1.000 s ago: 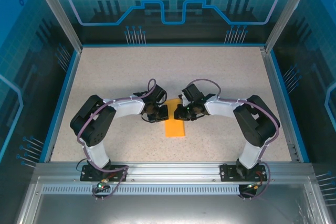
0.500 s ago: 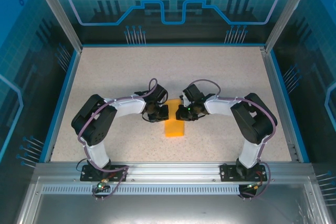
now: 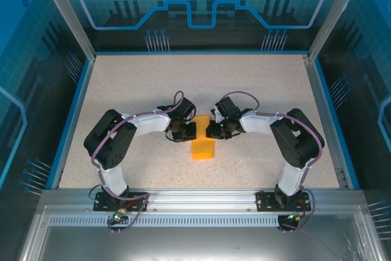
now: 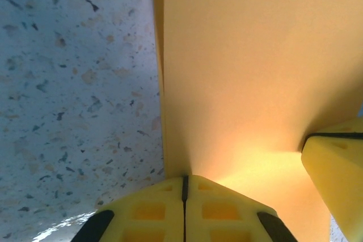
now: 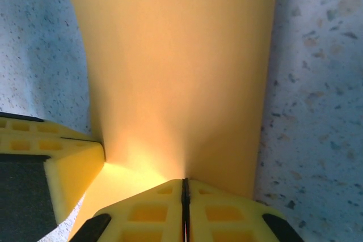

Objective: Fold a paper plane with a square sheet of paper (pick it up from the middle)

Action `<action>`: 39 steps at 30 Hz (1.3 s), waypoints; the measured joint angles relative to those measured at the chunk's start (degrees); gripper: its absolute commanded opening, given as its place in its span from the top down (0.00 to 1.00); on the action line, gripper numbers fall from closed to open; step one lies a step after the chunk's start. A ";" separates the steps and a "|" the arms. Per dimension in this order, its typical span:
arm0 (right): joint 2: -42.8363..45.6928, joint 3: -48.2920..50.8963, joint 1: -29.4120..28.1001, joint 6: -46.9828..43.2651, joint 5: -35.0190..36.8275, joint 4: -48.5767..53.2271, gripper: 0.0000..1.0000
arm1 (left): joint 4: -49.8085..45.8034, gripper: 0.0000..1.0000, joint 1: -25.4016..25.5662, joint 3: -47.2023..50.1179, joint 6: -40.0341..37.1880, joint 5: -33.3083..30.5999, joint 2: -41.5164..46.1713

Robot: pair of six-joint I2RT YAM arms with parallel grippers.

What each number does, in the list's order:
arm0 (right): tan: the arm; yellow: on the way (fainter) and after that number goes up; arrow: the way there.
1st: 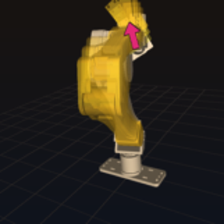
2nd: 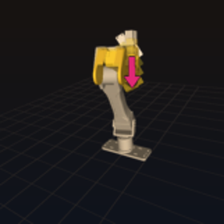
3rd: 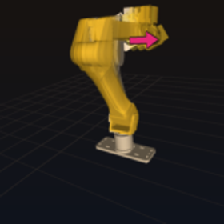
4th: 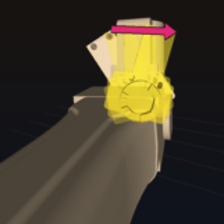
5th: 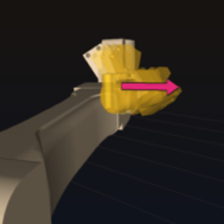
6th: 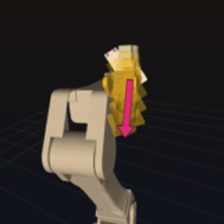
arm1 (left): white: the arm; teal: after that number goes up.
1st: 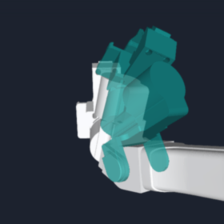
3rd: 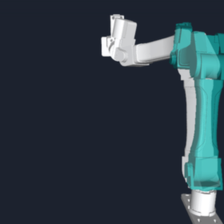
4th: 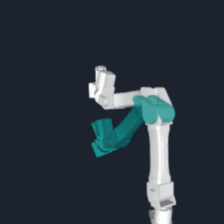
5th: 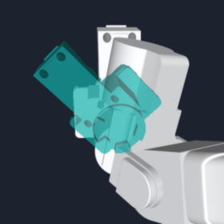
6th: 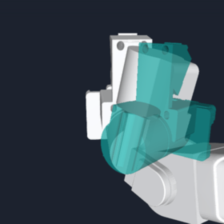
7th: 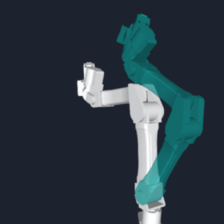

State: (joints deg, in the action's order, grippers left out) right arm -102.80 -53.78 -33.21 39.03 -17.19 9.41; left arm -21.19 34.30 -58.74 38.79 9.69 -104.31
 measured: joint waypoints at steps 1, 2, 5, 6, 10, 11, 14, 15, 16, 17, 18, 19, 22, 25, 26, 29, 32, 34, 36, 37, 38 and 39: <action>-0.35 -0.42 0.00 0.00 -0.02 -0.33 0.90 | -0.02 0.94 0.00 0.00 -0.02 0.00 0.00; -0.72 -0.79 0.00 0.00 -0.02 -0.66 0.91 | -0.02 0.94 0.00 0.00 -0.02 0.00 0.00; -2.10 -1.42 0.20 -0.07 0.04 -1.42 0.91 | -0.02 0.94 0.00 0.00 -0.15 0.00 0.00; -2.47 -1.42 0.39 -0.09 -0.02 -1.46 0.91 | -0.02 0.94 0.00 0.00 -0.20 0.00 0.00; -2.56 -1.42 0.92 -0.50 -0.48 -1.53 0.91 | -0.02 0.94 0.00 0.02 -0.20 0.00 0.00; -2.56 -1.33 1.03 -0.52 -0.61 -1.60 0.91 | 0.00 0.94 0.00 0.02 -0.20 0.00 0.00; -2.49 -0.35 1.75 -0.79 -1.64 -2.95 0.91 | -0.02 0.94 0.00 0.02 -0.20 0.00 0.00; -2.29 0.13 2.01 -0.94 -1.90 -3.54 0.91 | -0.02 0.94 0.00 0.02 -0.20 0.00 0.00; -1.97 0.59 2.27 -1.14 -1.88 -3.96 0.91 | -0.02 0.94 0.00 0.02 -0.22 0.00 -0.04; -1.64 0.98 2.67 -1.20 -1.75 -4.07 0.91 | -0.02 0.94 0.00 0.02 -0.22 0.00 -0.11; -1.18 1.75 3.34 -1.40 -1.70 -4.52 0.91 | 0.00 0.94 0.00 0.02 -0.22 0.00 -0.11; -0.66 2.49 3.96 -1.57 -1.73 -4.87 0.91 | 0.09 0.95 0.00 0.00 -0.24 0.00 -0.13; 0.59 3.87 5.44 -1.70 -1.38 -5.07 0.91 | 0.50 0.94 0.00 0.00 -0.35 0.00 -0.26; 1.22 4.15 5.97 -1.97 -0.81 -4.81 0.91 | 0.52 0.95 0.00 0.00 -0.35 0.02 -0.26; 1.38 4.17 5.95 -1.99 -0.44 -4.63 0.91 | 0.52 0.94 0.00 0.00 -0.35 0.00 -0.26; 2.71 4.17 5.84 -1.99 0.66 -3.67 0.91 | 0.52 0.94 0.00 -0.02 -0.37 0.00 -0.26; 3.98 3.61 5.16 -1.64 0.63 -3.43 0.91 | 0.50 0.94 0.00 -0.07 -0.37 0.02 -0.31; 4.02 2.49 4.00 -1.31 0.66 -3.61 0.91 | 0.50 0.95 0.00 -0.07 -0.37 0.02 -0.31; 3.85 1.62 2.82 -0.92 0.48 -4.04 0.90 | 0.50 0.94 0.00 -0.07 -0.37 0.02 -0.33; 3.41 1.07 2.36 -0.79 0.35 -4.37 0.91 | 0.50 0.95 0.00 -0.07 -0.37 0.02 -0.33; 2.73 0.52 2.03 -0.61 0.24 -4.83 0.91 | 0.50 0.94 0.00 -0.07 -0.37 0.02 -0.33; 1.92 0.00 1.84 -0.48 0.20 -5.25 0.91 | 0.50 0.94 0.00 -0.07 -0.37 0.02 -0.33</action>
State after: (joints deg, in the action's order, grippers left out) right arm -100.88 -53.78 -31.38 38.54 -16.99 4.16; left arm -20.69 34.30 -58.81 38.41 9.72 -104.64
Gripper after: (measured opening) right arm 0.094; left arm 0.057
